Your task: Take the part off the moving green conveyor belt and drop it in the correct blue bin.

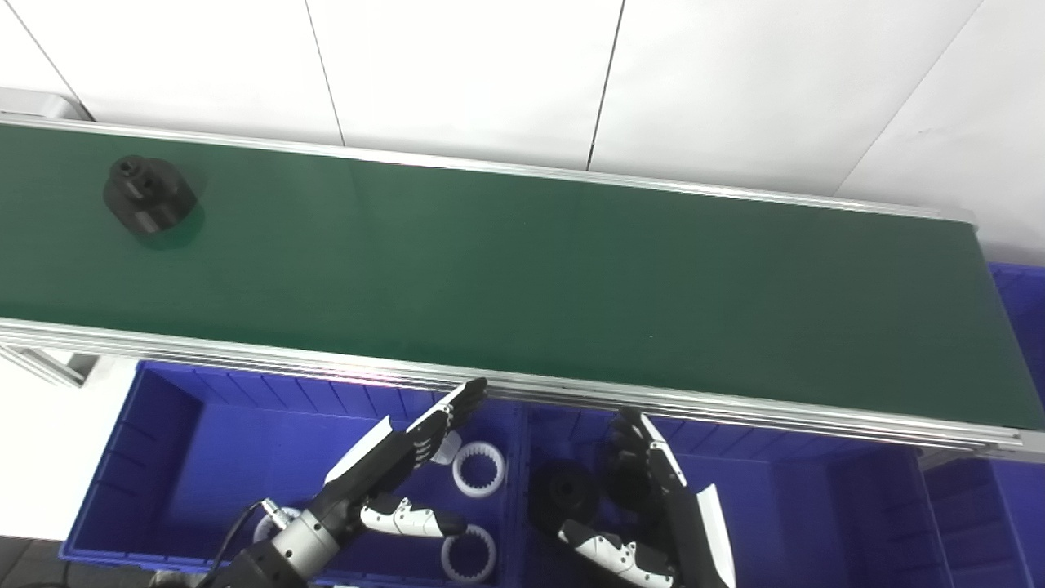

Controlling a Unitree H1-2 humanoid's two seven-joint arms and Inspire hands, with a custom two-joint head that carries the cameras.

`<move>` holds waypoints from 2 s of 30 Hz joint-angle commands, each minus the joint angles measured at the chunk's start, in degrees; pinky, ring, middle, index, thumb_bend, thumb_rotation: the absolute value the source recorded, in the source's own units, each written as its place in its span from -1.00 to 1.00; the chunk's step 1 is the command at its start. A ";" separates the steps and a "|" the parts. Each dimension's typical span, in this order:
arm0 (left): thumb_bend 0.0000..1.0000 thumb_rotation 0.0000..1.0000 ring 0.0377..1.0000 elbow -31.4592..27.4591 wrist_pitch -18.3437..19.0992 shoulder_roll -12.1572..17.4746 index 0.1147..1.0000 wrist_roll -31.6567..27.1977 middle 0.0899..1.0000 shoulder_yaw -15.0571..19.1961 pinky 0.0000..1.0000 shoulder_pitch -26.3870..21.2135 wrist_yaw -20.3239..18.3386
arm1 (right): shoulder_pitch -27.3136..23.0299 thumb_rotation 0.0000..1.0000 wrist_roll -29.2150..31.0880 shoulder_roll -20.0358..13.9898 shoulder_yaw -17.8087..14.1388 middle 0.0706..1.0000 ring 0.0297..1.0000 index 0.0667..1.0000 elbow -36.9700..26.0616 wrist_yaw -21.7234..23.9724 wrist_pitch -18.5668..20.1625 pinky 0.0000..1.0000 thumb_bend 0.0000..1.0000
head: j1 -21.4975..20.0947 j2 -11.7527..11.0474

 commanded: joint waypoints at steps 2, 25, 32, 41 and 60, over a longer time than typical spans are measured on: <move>0.41 0.09 0.94 -0.90 -2.03 -1.44 0.98 4.42 1.00 -1.03 0.79 0.06 3.01 | 0.33 -0.09 2.87 -2.33 0.61 0.73 0.70 0.83 -1.42 -1.74 -3.68 0.61 0.41 | 10.75 -4.08; 0.56 -0.04 0.87 2.19 -2.03 -1.07 0.85 8.36 0.92 -8.34 0.70 -1.34 14.39 | -2.11 -0.09 1.34 -7.81 5.37 0.76 0.72 0.87 2.87 -10.66 -3.70 0.59 0.23 | 12.07 -13.84; 0.59 -0.03 0.83 1.87 -2.03 -0.27 0.83 7.91 0.90 -9.06 0.61 -1.73 15.00 | -2.55 -0.04 1.61 -8.14 5.49 0.75 0.71 0.85 -1.20 -10.48 -3.69 0.59 0.29 | 11.57 -14.28; 0.63 0.12 0.87 0.82 -2.03 0.92 0.85 7.08 0.90 -8.11 0.72 -1.30 16.52 | -8.57 0.05 1.85 -5.35 0.39 0.79 0.78 0.89 -15.39 -2.97 2.40 0.79 0.45 | 9.57 -14.07; 0.63 0.03 0.76 -0.26 -2.01 -1.37 0.76 1.89 0.84 -1.32 0.57 1.75 13.35 | -27.97 -0.04 -0.92 -4.17 -3.99 0.71 0.69 0.81 -19.53 11.73 18.45 0.56 0.54 | 7.38 -14.11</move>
